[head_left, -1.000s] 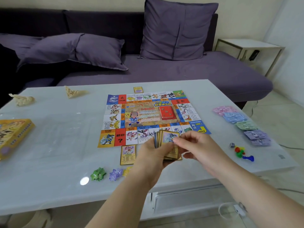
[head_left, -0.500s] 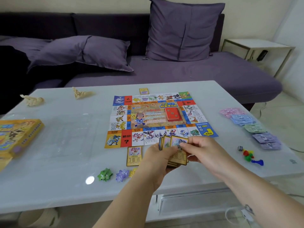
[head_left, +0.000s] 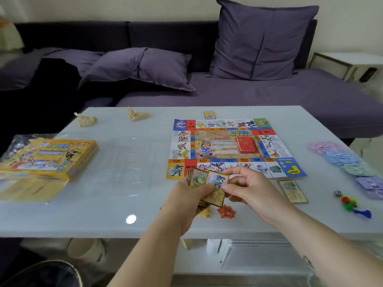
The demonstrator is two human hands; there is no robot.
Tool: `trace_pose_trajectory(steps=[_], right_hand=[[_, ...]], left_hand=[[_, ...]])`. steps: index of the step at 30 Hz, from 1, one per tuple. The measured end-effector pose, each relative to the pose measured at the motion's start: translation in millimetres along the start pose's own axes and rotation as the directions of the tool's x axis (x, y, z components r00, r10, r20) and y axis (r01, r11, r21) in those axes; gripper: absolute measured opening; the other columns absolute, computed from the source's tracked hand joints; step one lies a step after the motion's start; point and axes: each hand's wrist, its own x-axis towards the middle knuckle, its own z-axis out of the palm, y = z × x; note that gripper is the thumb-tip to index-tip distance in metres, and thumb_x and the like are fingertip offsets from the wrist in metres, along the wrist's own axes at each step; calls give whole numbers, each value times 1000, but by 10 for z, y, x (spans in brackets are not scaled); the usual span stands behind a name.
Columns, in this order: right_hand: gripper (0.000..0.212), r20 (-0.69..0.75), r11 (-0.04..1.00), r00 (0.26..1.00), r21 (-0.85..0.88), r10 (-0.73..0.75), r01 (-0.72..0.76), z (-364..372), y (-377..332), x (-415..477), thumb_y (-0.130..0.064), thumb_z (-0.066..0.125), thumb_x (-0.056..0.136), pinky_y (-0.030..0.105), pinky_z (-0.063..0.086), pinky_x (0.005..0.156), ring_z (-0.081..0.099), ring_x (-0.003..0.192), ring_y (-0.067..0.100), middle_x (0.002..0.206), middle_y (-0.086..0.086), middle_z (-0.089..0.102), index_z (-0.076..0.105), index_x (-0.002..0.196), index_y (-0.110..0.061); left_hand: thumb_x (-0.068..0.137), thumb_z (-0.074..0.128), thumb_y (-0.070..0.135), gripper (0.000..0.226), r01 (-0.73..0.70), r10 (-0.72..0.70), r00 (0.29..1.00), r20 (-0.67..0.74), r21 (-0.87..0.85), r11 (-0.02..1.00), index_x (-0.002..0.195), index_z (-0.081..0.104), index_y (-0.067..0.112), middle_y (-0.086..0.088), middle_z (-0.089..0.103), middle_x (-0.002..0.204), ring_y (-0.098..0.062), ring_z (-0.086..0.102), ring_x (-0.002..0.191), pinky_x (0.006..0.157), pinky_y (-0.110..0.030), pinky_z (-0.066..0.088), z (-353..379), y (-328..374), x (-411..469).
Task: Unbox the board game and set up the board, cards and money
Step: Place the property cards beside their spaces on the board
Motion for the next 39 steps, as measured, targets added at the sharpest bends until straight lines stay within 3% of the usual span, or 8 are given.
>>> trace_pose_trajectory(steps=[5, 8, 11, 14, 23, 28, 36, 39], right_hand=[[21, -83, 1000, 997, 3, 2, -1, 134, -81, 141, -5, 63, 87, 27, 53, 66, 68, 71, 19, 81, 9, 72, 51, 97, -19], [19, -57, 973, 996, -226, -71, 56, 298, -140, 303, -9, 63, 89, 27, 51, 68, 67, 70, 17, 79, 7, 72, 51, 97, -22], [20, -9, 915, 992, -386, -128, 114, 563, -168, 463, -14, 64, 88, 26, 45, 66, 62, 70, 15, 78, 4, 68, 52, 101, -21], [21, 15, 861, 984, -482, -178, 163, 781, -141, 595, -16, 66, 86, 26, 43, 63, 54, 65, 8, 76, -2, 63, 51, 98, -25], [17, 44, 631, 990, -767, -136, 121, 984, -31, 682, -26, 61, 86, 37, 39, 94, 57, 88, 10, 77, -14, 60, 49, 92, -36], [13, 40, 571, 992, -815, -117, 100, 995, -8, 665, -29, 59, 86, 34, 28, 91, 51, 96, 11, 81, -14, 63, 50, 91, -37], [17, -3, 547, 977, -829, -211, 116, 997, -42, 625, -30, 54, 90, 35, 29, 95, 51, 106, 14, 96, -15, 61, 63, 104, -35], [32, 153, 405, 951, -878, -269, 255, 950, -32, 554, -21, 45, 96, 34, 26, 92, 44, 111, 13, 118, -16, 57, 65, 114, -38]], left_hand=[[87, 62, 4, 3, -63, 30, 984, -177, -186, 981, 90, 62, 5, -7, 67, 75, -11, 61, 60, 56, -22, 50, -304, 159, -31], [92, 53, 5, 12, -180, 47, 923, -381, -322, 929, 83, 56, 11, -6, 61, 79, -12, 53, 65, 62, -22, 45, -571, 270, -25], [94, 50, 6, 14, -257, 56, 881, -469, -376, 890, 87, 55, 18, -3, 58, 80, -11, 49, 65, 61, -20, 41, -752, 332, -44], [94, 50, 6, 14, -266, 43, 874, -484, -401, 876, 91, 55, 19, -3, 57, 80, -11, 49, 65, 61, -19, 41, -833, 350, -62], [92, 54, 6, 12, -255, 53, 879, -475, -372, 892, 85, 55, 16, -4, 58, 84, -11, 51, 69, 61, -21, 42, -853, 405, -37], [92, 54, 6, 13, -264, 67, 876, -477, -358, 896, 84, 55, 18, -3, 58, 84, -11, 52, 71, 61, -21, 43, -855, 411, -41], [91, 55, 6, 13, -253, 57, 880, -472, -362, 897, 85, 55, 17, -3, 58, 84, -11, 52, 72, 62, -21, 44, -851, 415, -51], [91, 54, 5, 13, -253, 57, 882, -468, -368, 895, 84, 55, 15, -3, 58, 83, -11, 52, 71, 62, -21, 44, -843, 416, -51]])
